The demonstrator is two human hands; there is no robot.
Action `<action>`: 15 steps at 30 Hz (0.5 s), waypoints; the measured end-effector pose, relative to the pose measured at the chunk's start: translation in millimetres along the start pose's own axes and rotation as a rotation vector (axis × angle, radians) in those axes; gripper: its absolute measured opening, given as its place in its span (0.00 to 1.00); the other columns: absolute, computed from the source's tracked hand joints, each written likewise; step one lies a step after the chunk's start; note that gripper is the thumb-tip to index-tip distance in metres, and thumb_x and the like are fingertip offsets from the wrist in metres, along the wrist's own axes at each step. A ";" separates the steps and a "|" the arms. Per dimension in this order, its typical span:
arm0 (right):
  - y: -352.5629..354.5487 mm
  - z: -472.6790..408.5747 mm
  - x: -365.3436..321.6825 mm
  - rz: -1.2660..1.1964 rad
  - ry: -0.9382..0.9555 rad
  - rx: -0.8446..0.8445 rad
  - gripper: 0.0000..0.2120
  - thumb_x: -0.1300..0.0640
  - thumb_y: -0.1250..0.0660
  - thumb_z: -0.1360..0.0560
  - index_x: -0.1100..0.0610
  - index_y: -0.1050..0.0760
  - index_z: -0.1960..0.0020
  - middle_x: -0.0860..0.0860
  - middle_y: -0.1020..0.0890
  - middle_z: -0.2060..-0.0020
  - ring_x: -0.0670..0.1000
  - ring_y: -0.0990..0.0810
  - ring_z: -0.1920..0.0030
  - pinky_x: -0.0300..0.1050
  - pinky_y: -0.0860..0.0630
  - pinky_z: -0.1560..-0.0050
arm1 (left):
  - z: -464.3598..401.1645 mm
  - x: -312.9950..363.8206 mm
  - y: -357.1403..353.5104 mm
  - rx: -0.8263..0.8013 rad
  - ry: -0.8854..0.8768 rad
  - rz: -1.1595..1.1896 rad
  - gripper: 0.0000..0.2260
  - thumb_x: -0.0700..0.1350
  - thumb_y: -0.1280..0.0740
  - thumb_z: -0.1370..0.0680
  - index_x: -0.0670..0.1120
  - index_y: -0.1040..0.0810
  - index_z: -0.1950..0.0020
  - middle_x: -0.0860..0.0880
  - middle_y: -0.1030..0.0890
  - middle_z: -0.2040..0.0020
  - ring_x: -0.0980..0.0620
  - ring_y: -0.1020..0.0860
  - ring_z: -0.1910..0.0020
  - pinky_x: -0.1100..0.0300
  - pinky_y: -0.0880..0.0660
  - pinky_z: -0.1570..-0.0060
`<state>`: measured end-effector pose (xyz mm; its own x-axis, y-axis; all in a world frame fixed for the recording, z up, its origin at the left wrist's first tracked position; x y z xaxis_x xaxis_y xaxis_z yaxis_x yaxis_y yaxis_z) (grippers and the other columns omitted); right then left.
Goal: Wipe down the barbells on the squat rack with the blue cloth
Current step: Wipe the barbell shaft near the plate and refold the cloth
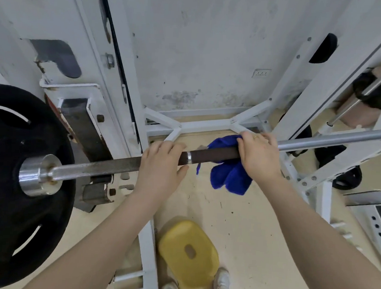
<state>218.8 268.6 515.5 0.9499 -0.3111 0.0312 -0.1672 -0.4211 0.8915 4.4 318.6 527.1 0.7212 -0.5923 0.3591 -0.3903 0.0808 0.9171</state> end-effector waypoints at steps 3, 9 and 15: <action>-6.1 -3.9 17.6 0.063 -0.111 -0.073 0.17 0.53 0.60 0.25 0.55 0.36 0.63 0.53 0.25 0.69 0.56 0.31 0.69 0.47 0.40 0.50 | 1.1 5.1 -5.0 0.002 -0.033 -0.017 0.18 0.48 0.34 0.24 0.48 0.27 0.35 0.50 0.24 0.39 0.44 0.32 0.36 0.50 0.39 0.37; -5.1 7.1 -37.1 -0.105 0.053 -0.079 0.20 0.50 0.55 0.23 0.57 0.27 0.56 0.52 0.21 0.66 0.57 0.25 0.62 0.49 0.35 0.54 | -4.1 15.9 -12.7 0.068 -0.068 -0.040 0.15 0.43 0.26 0.32 0.43 0.20 0.46 0.45 0.18 0.51 0.40 0.22 0.51 0.46 0.28 0.49; 1.4 -4.4 36.8 0.003 0.062 -0.033 0.20 0.51 0.54 0.23 0.59 0.28 0.60 0.54 0.22 0.71 0.59 0.23 0.66 0.46 0.39 0.47 | -5.9 15.2 -15.9 0.087 0.001 0.004 0.13 0.42 0.29 0.28 0.43 0.21 0.44 0.43 0.20 0.53 0.39 0.23 0.55 0.47 0.29 0.51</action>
<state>254.7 260.3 519.9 0.9639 -0.2591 0.0610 -0.1626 -0.3919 0.9055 25.0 313.0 519.0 0.7199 -0.5914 0.3634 -0.4418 0.0133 0.8970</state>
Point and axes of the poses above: each hand's wrist, its own z-axis away from the middle knuckle, its own y-axis out of the back of the hand, x = y × z, the point moved 5 cm from there along -z, towards the middle knuckle
